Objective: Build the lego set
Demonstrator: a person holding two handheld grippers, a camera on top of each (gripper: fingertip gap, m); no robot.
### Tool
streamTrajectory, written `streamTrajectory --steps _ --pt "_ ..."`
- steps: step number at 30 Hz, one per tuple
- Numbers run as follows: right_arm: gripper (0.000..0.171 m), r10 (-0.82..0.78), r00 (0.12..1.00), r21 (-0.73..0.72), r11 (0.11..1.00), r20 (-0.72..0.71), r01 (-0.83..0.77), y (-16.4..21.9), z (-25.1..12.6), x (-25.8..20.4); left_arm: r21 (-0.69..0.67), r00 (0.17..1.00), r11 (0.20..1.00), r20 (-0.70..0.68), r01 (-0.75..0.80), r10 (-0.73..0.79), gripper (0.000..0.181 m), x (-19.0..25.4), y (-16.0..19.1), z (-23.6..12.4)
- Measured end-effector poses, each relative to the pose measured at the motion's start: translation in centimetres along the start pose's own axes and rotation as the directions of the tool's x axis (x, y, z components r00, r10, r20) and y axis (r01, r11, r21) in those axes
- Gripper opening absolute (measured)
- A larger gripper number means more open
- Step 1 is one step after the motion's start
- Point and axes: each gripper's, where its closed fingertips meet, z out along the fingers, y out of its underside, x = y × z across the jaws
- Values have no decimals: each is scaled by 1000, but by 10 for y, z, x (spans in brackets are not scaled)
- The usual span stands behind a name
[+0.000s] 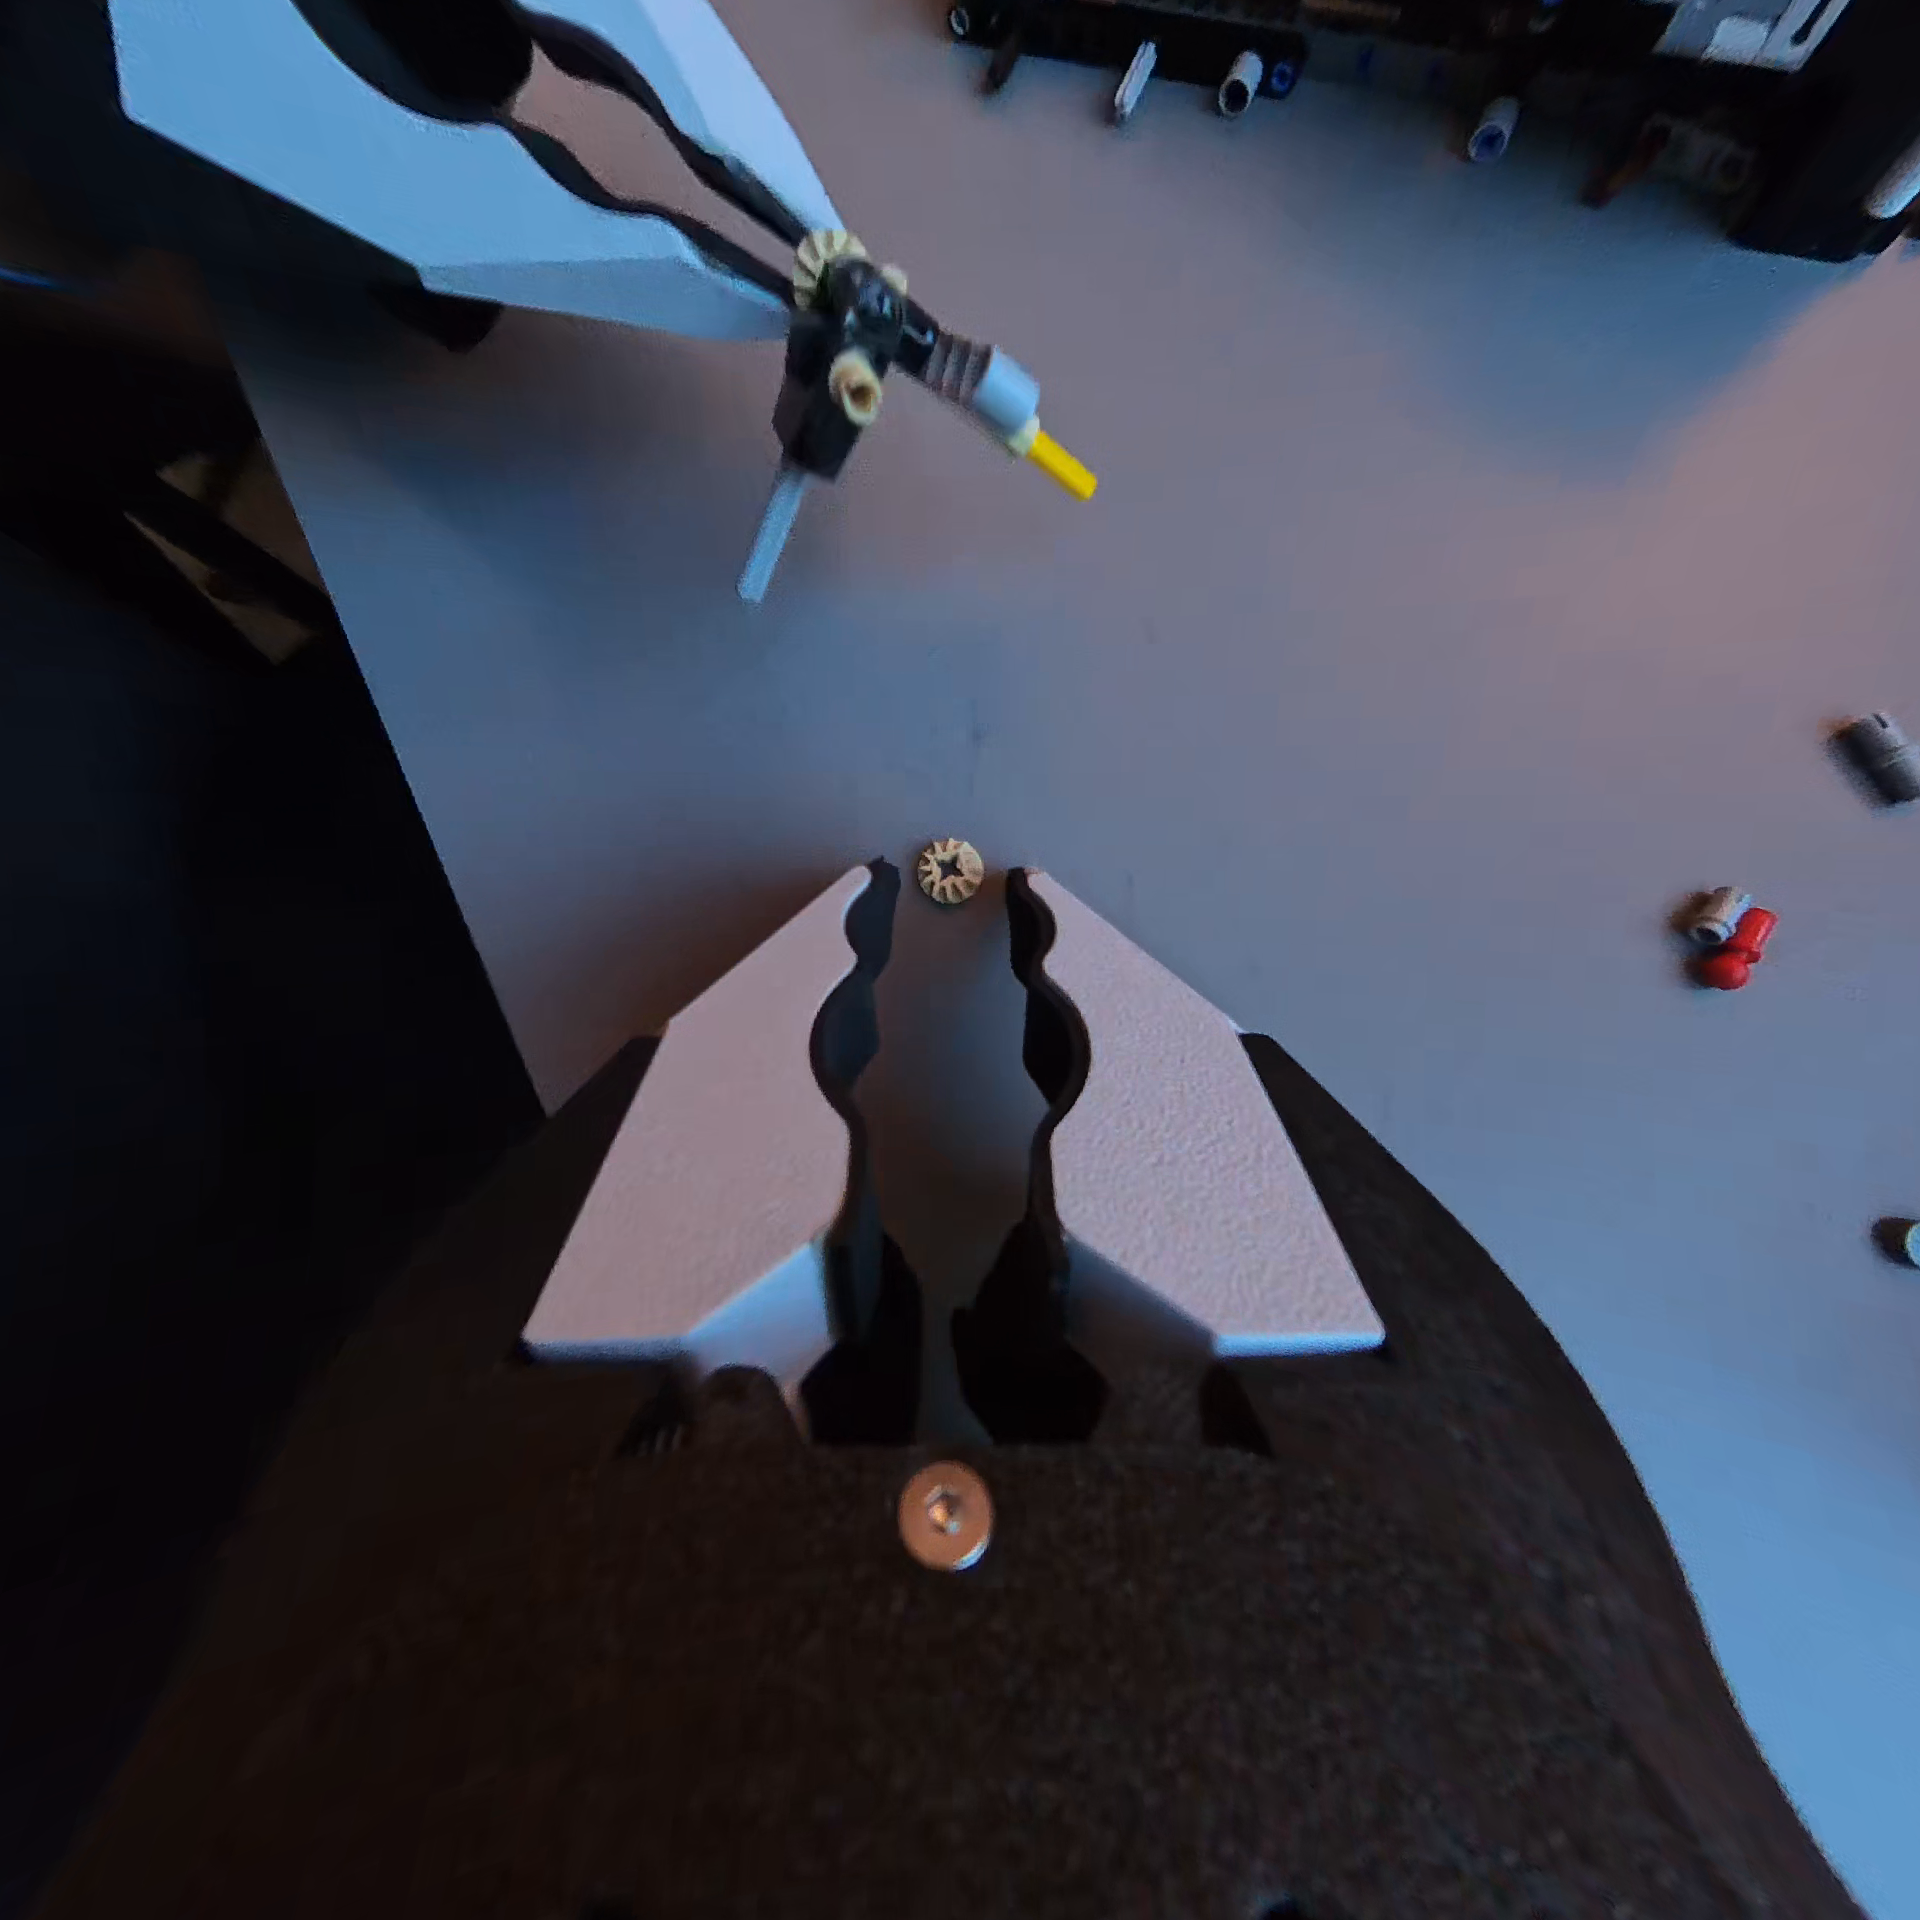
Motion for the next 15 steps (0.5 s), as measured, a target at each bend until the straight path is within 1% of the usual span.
streamTrajectory --steps 4,8,10,13,15 --pt "20 4 1000 24 1000 -21 -3 -2 2 1 24 999 998 7 52 -52 2 -5 -3 -4" --pt "16 -20 999 18 1000 -44 20 -1 2 0 35 998 998 17 60 -61 2 -7 -4 -6" --pt "16 -25 998 19 999 -55 26 -1 3 -1 34 997 997 15 69 -70 2 -7 -3 -6" --pt "17 -7 1000 27 1000 -8 7 -3 5 -10 32 997 997 11 75 -75 2 -7 -2 -6" --pt "22 9 999 27 1000 43 -10 -3 5 -21 26 997 997 6 74 -74 2 -6 -1 -5"
